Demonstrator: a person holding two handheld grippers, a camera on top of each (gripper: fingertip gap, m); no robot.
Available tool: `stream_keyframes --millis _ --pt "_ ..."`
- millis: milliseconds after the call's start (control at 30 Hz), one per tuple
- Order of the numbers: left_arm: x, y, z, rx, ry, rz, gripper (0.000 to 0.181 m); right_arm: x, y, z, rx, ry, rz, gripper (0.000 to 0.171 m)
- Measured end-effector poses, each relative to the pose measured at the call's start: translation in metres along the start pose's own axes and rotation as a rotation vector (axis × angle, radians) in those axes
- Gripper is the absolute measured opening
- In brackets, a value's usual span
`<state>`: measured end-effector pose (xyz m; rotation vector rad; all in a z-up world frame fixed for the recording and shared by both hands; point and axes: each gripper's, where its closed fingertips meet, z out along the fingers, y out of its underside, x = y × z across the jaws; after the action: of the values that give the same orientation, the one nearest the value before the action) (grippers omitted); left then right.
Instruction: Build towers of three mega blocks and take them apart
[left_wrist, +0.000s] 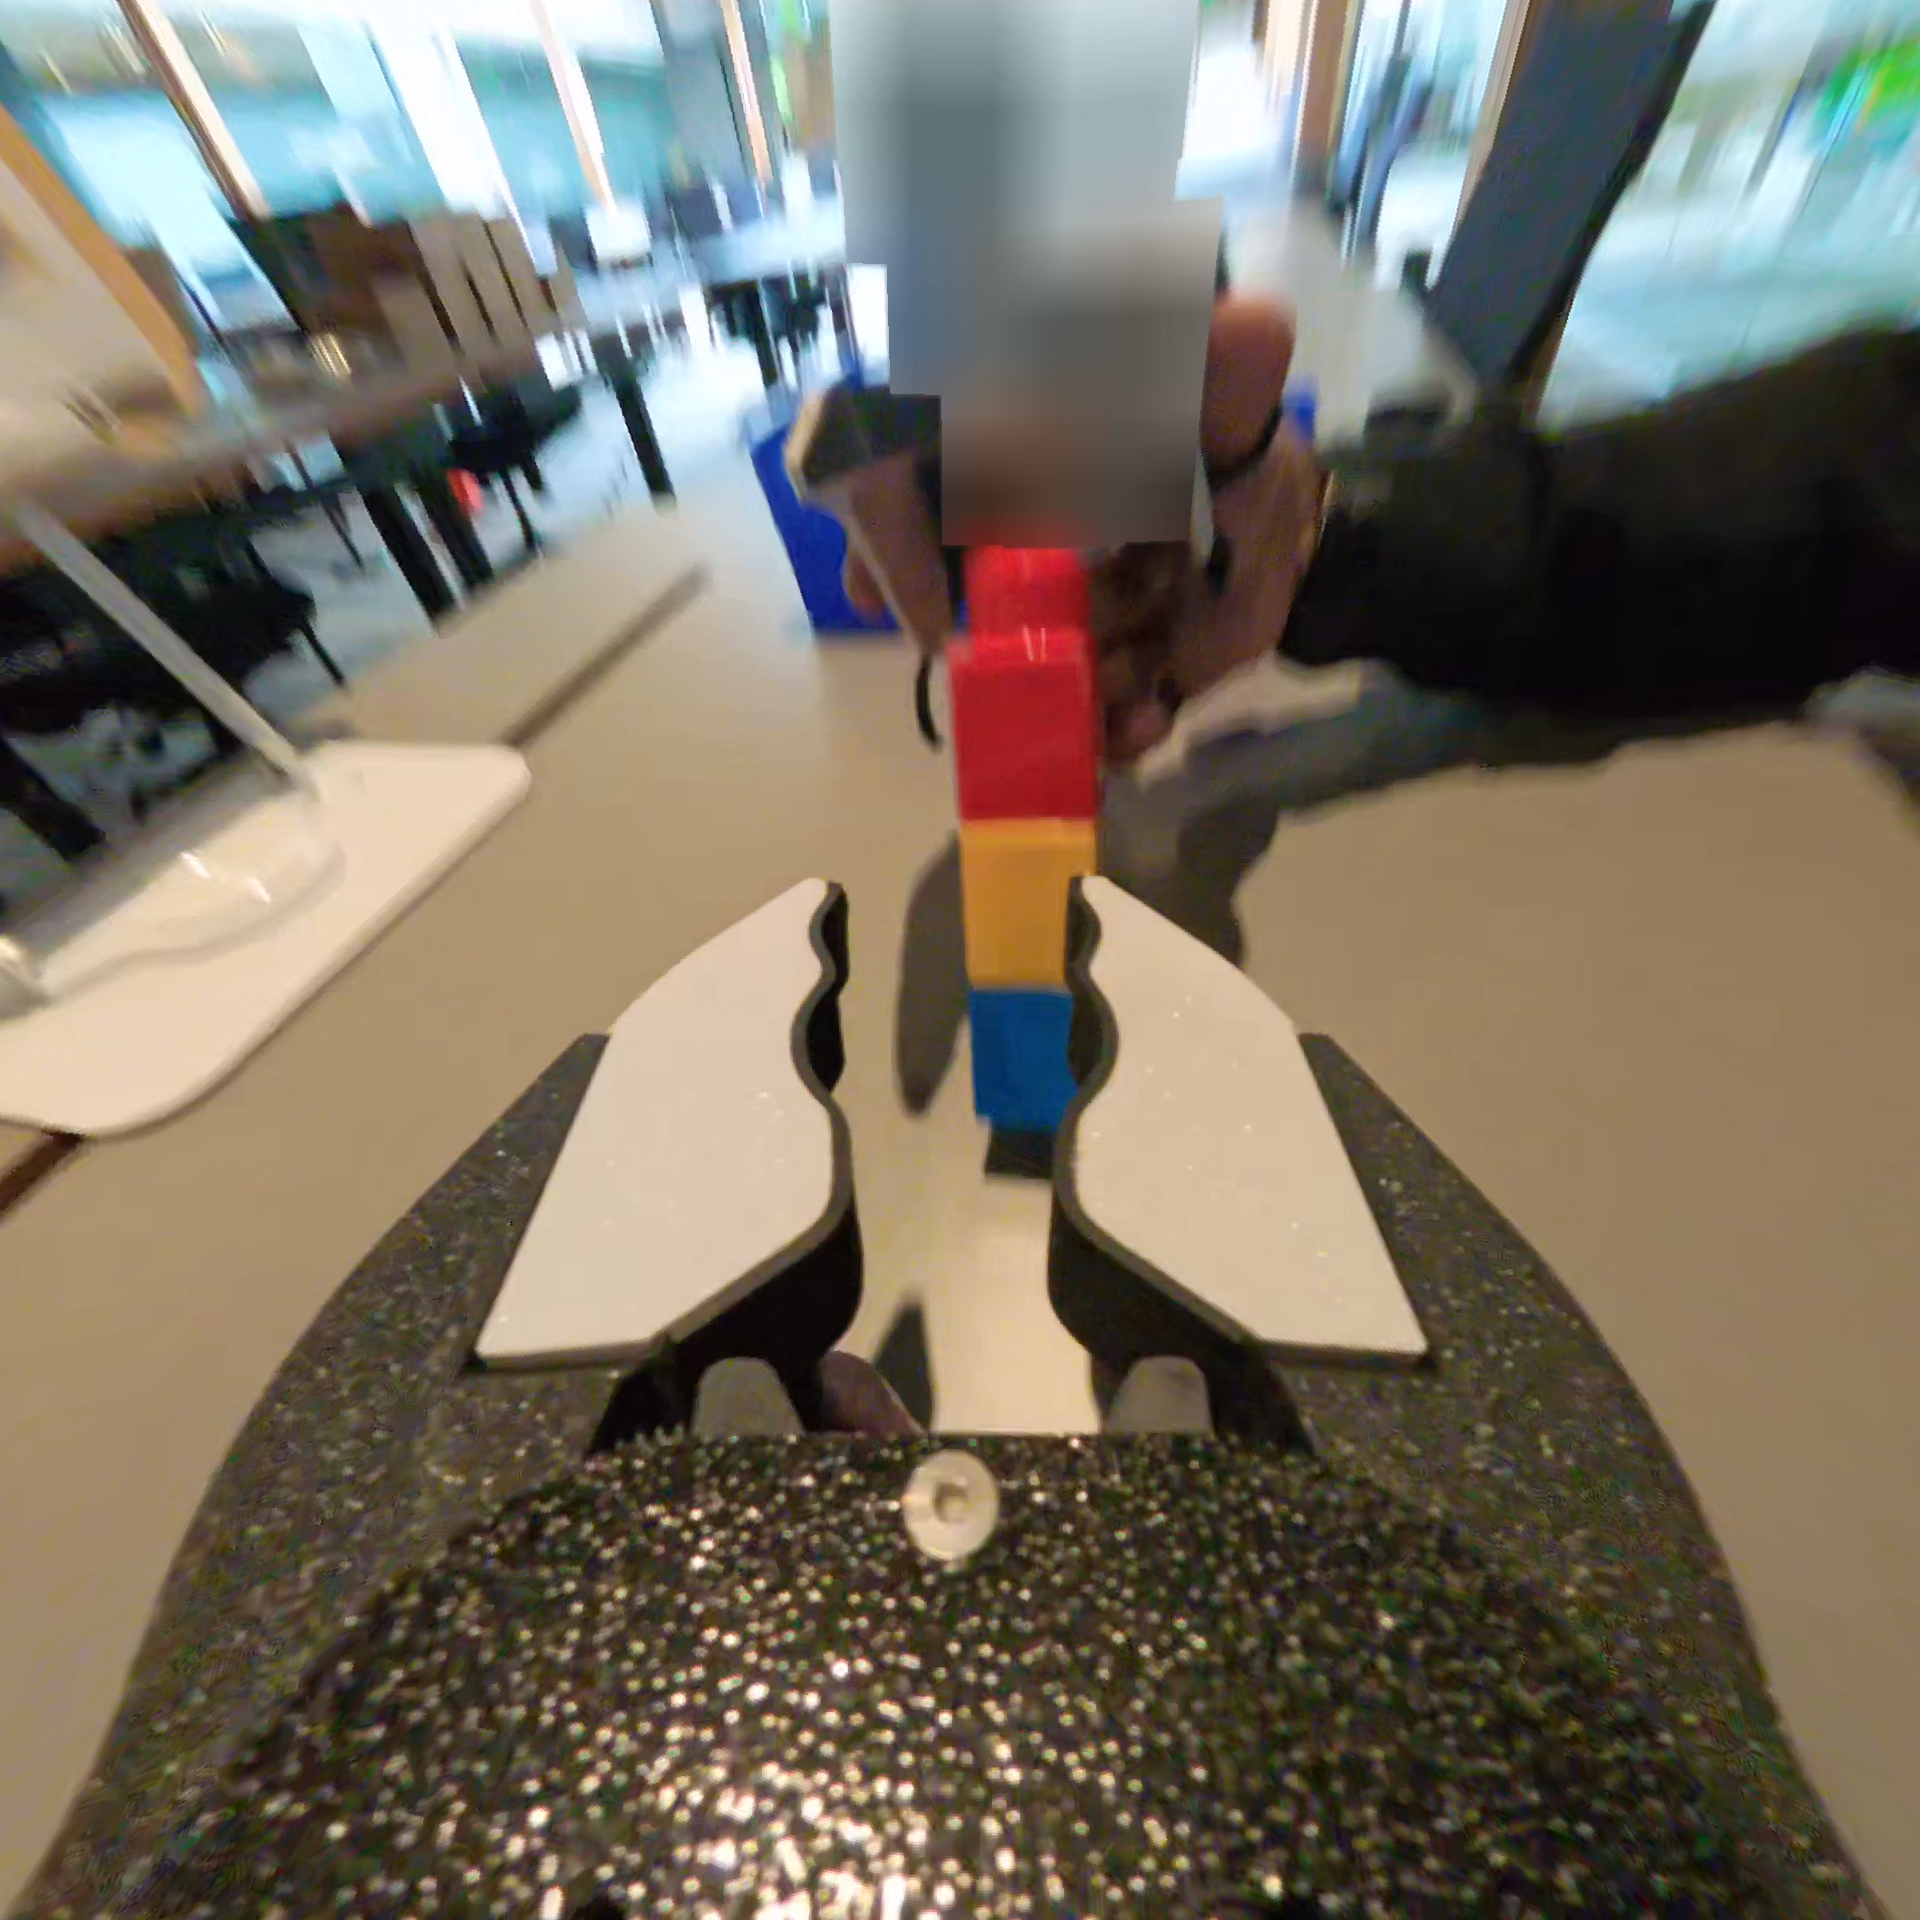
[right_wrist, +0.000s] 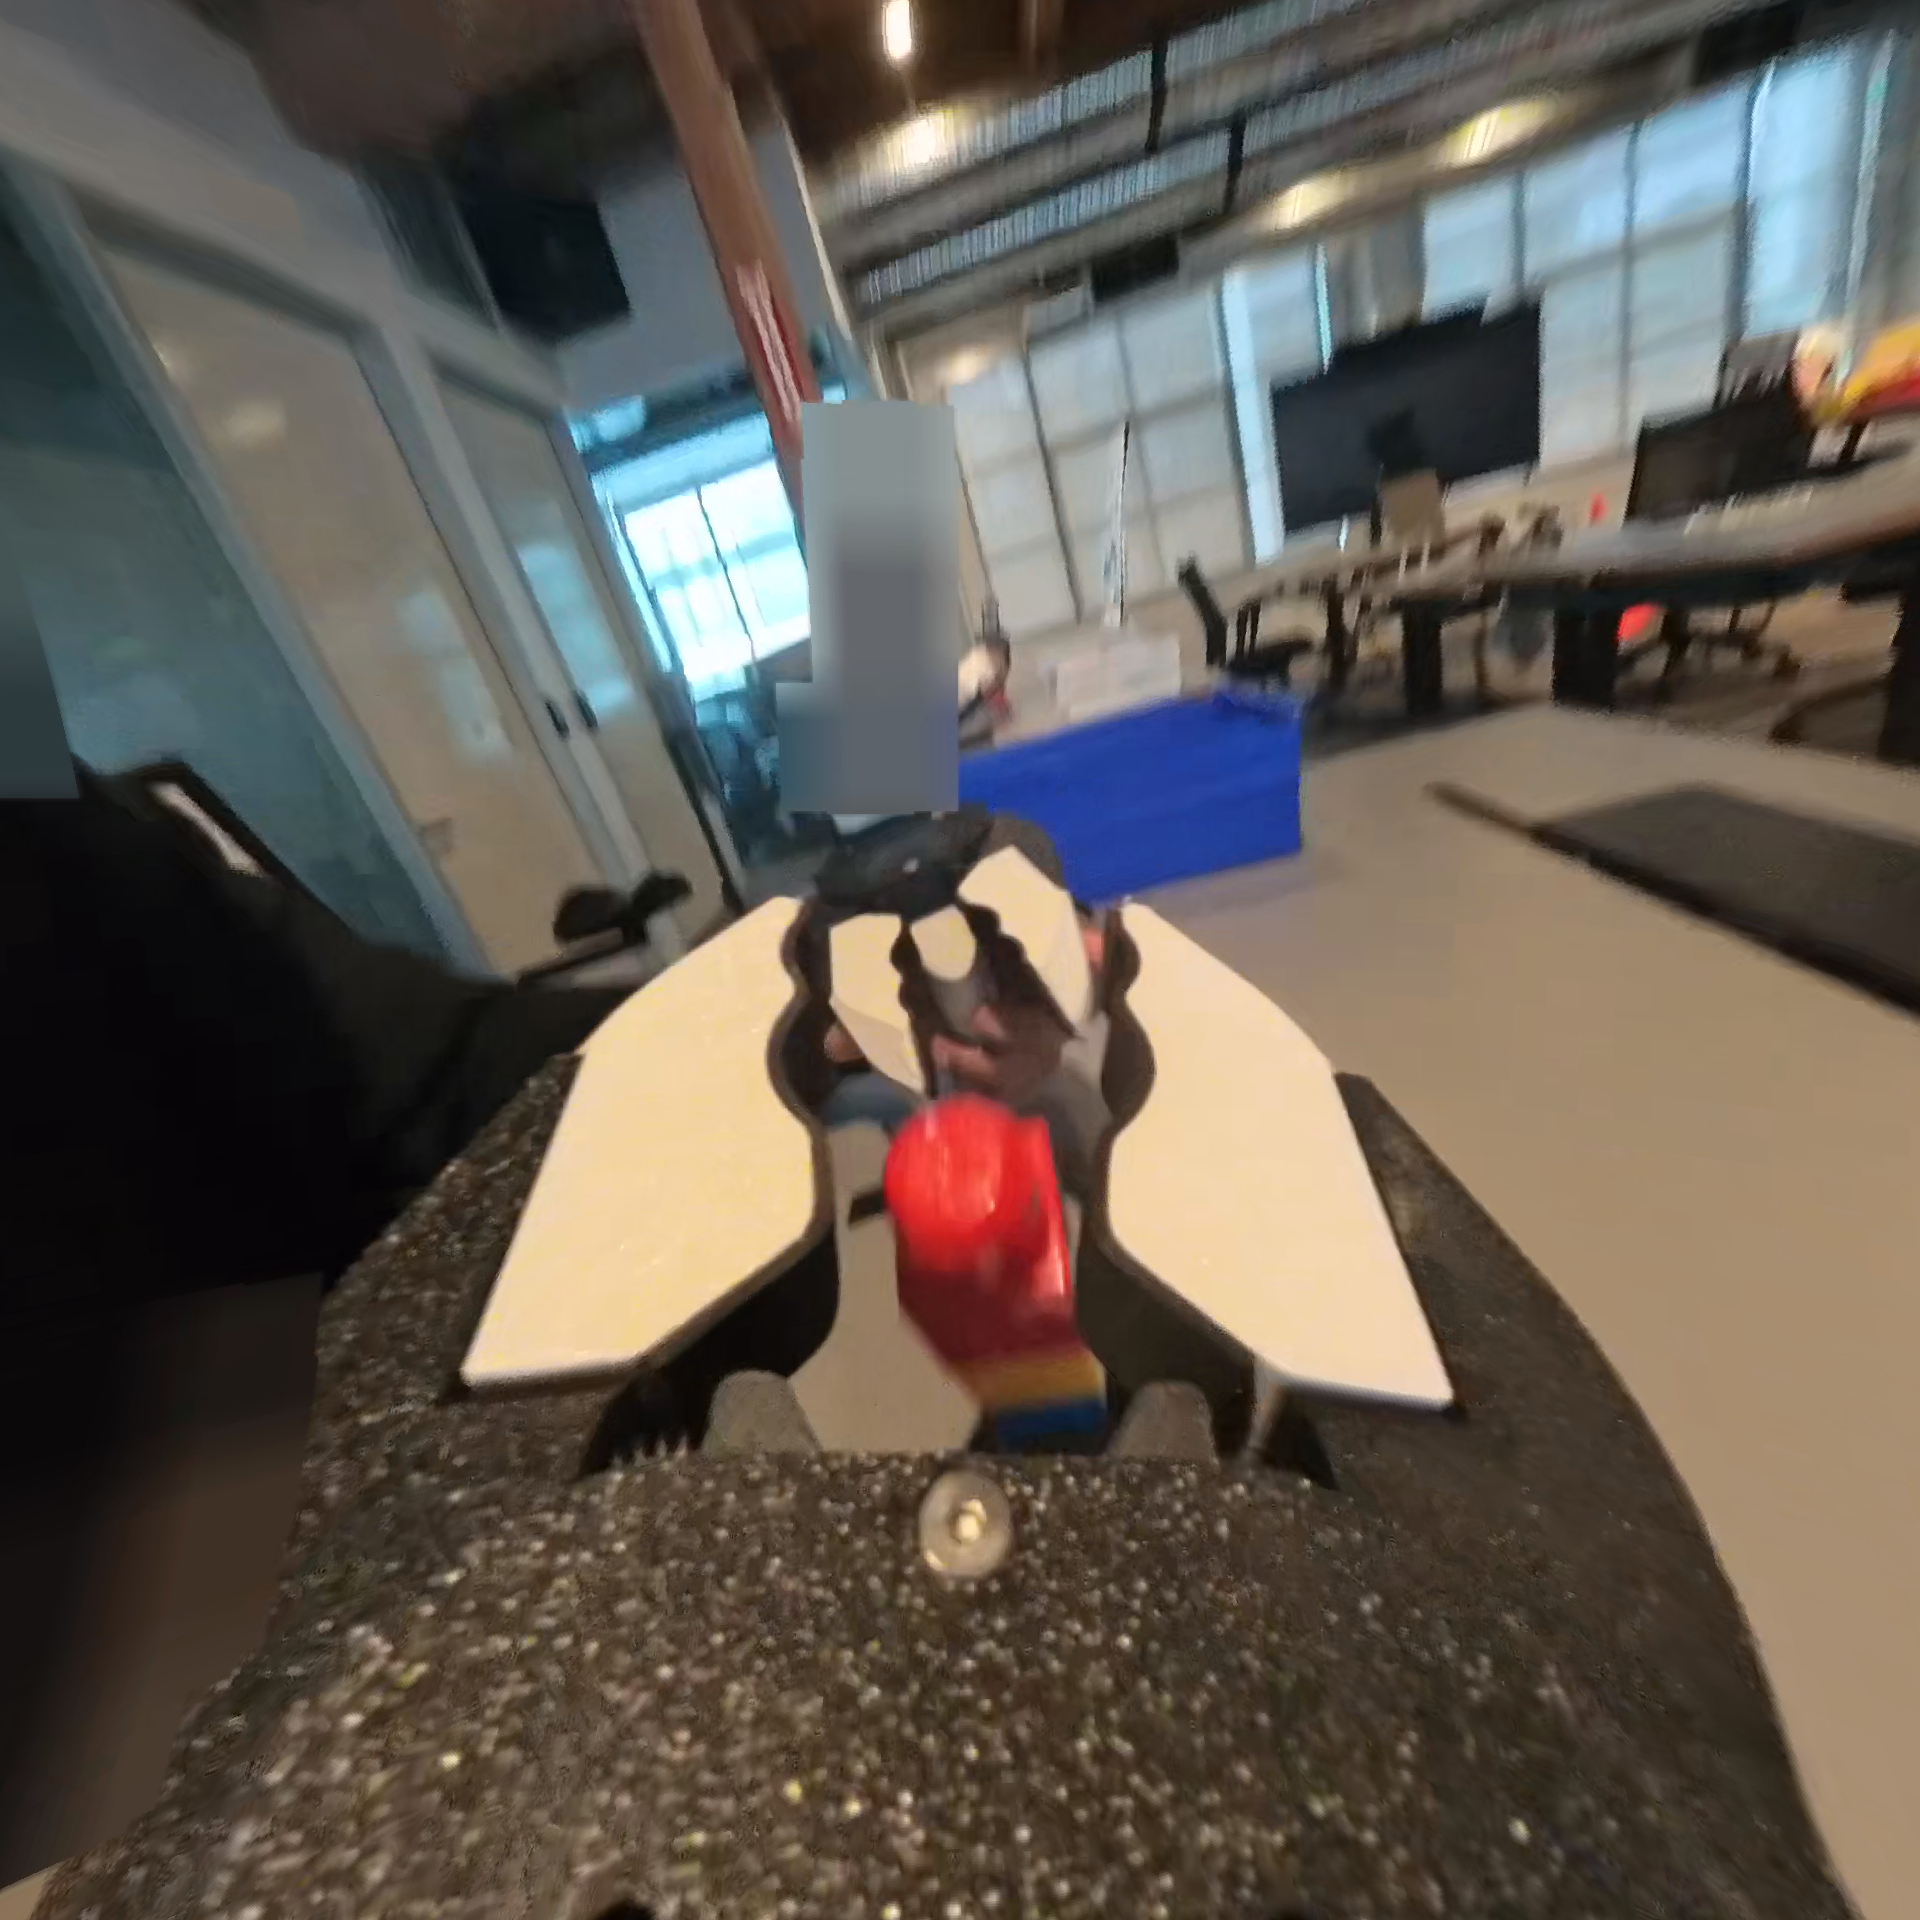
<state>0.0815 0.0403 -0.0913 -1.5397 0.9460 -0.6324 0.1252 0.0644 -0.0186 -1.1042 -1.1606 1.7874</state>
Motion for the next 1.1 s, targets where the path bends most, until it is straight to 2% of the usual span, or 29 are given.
stream_keyframes --millis 133,200,333,467,567,667,800,900,1000,1100 --pt "0.006 -0.09 -0.039 0.475 0.018 -0.079 0.038 -0.011 -0.049 -0.008 0.278 0.006 -0.039 0.079" --pt "0.016 -0.114 -0.043 0.594 0.013 -0.073 0.035 -0.014 -0.057 -0.005 0.322 0.031 -0.059 0.076" --pt "0.027 -0.108 -0.014 0.56 -0.022 -0.029 0.035 -0.015 -0.053 0.002 0.302 0.08 -0.132 0.073" --pt "0.022 -0.092 0.008 0.534 -0.063 -0.085 0.034 -0.009 -0.047 0.004 0.289 0.129 -0.143 0.077" --pt "0.018 -0.092 0.015 0.599 -0.113 -0.167 0.035 -0.006 -0.054 0.005 0.378 0.156 -0.097 0.093" --pt "0.033 -0.1 0.025 0.704 -0.082 -0.21 0.036 -0.01 -0.065 0.006 0.534 0.139 -0.045 0.105" --pt "0.056 -0.096 0.05 0.677 -0.028 -0.169 0.039 -0.019 -0.074 0.013 0.648 0.076 -0.003 0.115" --pt "0.052 -0.098 0.045 0.711 -0.041 -0.181 0.039 -0.016 -0.077 0.014 0.658 0.118 -0.018 0.115" --pt "0.052 -0.1 0.045 0.751 -0.004 -0.25 0.04 -0.013 -0.074 0.024 0.591 0.13 0.021 0.11" --pt "0.05 -0.104 0.045 0.768 -0.012 -0.256 0.044 -0.01 -0.078 0.027 0.595 0.172 0.021 0.1"
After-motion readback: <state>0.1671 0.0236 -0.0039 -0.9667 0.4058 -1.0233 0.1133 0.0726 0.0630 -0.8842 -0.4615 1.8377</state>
